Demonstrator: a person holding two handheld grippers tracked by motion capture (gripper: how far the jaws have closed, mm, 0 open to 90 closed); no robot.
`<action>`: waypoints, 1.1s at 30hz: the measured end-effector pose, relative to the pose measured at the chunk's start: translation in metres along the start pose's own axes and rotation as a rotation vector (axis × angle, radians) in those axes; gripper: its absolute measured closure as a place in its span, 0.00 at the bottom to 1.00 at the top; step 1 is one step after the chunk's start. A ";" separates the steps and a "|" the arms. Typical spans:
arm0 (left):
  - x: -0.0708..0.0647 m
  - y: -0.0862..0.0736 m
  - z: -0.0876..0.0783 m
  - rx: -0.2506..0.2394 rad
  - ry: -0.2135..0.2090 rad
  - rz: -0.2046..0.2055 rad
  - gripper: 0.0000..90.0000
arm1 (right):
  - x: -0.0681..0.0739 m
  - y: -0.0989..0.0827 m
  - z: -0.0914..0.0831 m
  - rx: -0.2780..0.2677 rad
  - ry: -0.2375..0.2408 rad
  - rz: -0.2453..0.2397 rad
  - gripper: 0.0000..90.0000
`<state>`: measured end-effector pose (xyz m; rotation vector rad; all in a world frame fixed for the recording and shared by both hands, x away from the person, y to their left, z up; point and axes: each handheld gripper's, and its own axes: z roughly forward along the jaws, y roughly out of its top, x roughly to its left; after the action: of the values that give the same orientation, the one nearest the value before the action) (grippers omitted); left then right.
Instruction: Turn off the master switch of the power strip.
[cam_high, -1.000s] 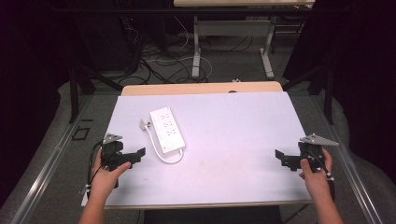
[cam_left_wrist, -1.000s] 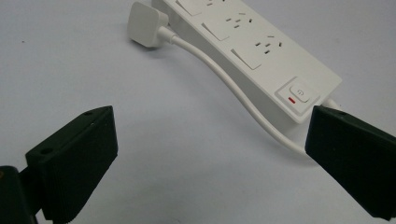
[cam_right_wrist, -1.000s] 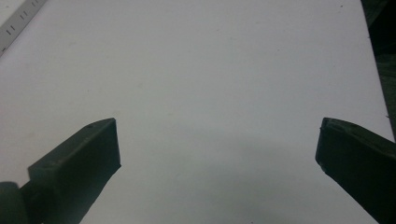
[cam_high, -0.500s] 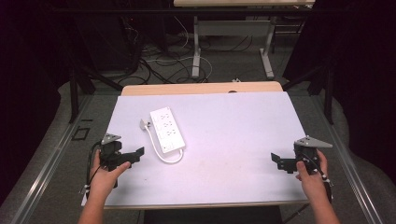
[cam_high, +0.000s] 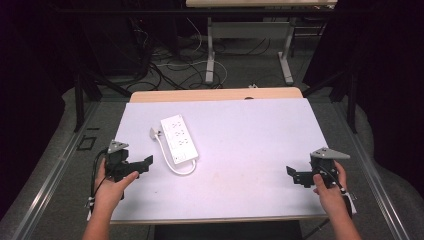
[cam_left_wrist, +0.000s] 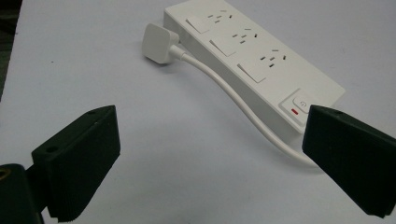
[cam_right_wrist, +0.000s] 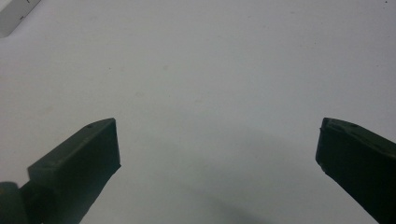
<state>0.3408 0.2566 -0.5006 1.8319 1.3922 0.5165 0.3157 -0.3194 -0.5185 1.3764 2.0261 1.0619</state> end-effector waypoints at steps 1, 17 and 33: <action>0.000 0.001 0.000 0.003 0.003 0.007 0.05 | 0.000 0.000 0.000 -0.001 0.005 0.003 0.00; -0.014 0.015 0.004 0.012 0.017 0.092 0.16 | 0.002 -0.002 0.003 0.009 0.005 -0.003 0.00; -0.023 0.033 0.006 0.018 0.013 0.149 0.20 | 0.002 -0.002 0.004 0.003 0.008 0.006 0.00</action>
<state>0.3582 0.2291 -0.4757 1.9598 1.2783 0.5940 0.3164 -0.3166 -0.5224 1.3818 2.0313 1.0695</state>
